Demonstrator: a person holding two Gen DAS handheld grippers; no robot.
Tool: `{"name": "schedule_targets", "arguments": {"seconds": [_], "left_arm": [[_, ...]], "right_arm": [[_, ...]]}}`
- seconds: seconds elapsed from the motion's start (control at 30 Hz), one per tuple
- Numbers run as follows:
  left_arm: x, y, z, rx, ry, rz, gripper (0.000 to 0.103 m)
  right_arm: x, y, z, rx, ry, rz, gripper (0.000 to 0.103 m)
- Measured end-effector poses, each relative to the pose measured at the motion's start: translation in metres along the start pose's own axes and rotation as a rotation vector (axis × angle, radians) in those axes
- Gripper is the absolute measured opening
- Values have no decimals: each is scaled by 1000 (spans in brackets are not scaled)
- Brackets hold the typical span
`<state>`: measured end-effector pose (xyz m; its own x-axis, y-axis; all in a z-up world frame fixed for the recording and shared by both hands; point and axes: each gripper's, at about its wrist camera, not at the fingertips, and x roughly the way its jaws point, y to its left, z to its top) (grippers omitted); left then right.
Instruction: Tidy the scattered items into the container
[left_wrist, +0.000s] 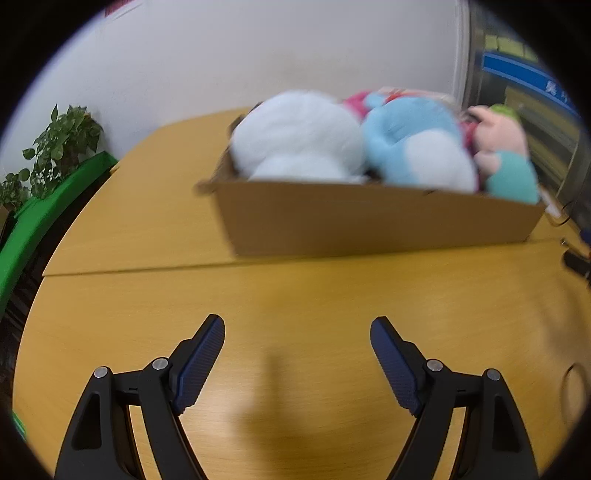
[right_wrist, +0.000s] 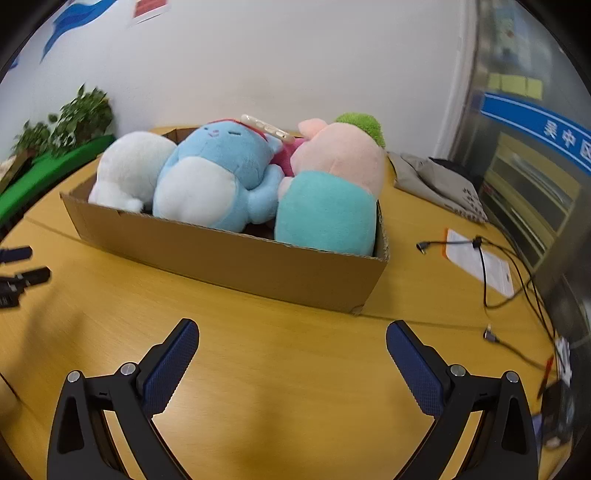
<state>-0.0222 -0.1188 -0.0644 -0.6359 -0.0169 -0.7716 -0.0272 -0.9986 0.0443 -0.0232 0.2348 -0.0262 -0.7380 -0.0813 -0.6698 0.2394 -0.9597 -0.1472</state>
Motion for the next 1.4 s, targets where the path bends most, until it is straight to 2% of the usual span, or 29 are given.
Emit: {"name": "schedule_targets", "arguments": {"seconds": [0.13,0.23,0.3,0.37,0.43,0.5,0.63,0.97,1.13,1.27,1.4], "left_arm": [[22,47,-17,3,46,17,81],[30,63,-21,8,49,-8,82],[33,68,-20,16,40,-27,82],[37,69,-16,21,41,-40,89],[44,73,-12,12,57,-38,103],[49,78,-8,-11,57,-47,103],[49,77,-5,-18,56,-39,103],[47,76,-4,-1,59,-51,103],[50,76,1,51,107,-90,103],[46,78,-6,92,62,-124,103],[42,81,-11,137,52,-160,103]], "right_arm": [[34,-16,-17,-155,4,46,103],[59,-18,-27,-235,55,98,103],[71,-17,-33,-245,86,152,103],[74,-25,-32,-206,93,215,103],[81,-33,-31,-180,118,219,103],[92,-44,-32,-121,167,267,103],[99,-62,-33,-51,181,234,103],[100,-67,-35,-63,181,238,103],[100,-67,-30,-84,182,248,103],[97,-66,-31,-98,178,261,103],[95,-67,-33,-112,176,273,103]]}}
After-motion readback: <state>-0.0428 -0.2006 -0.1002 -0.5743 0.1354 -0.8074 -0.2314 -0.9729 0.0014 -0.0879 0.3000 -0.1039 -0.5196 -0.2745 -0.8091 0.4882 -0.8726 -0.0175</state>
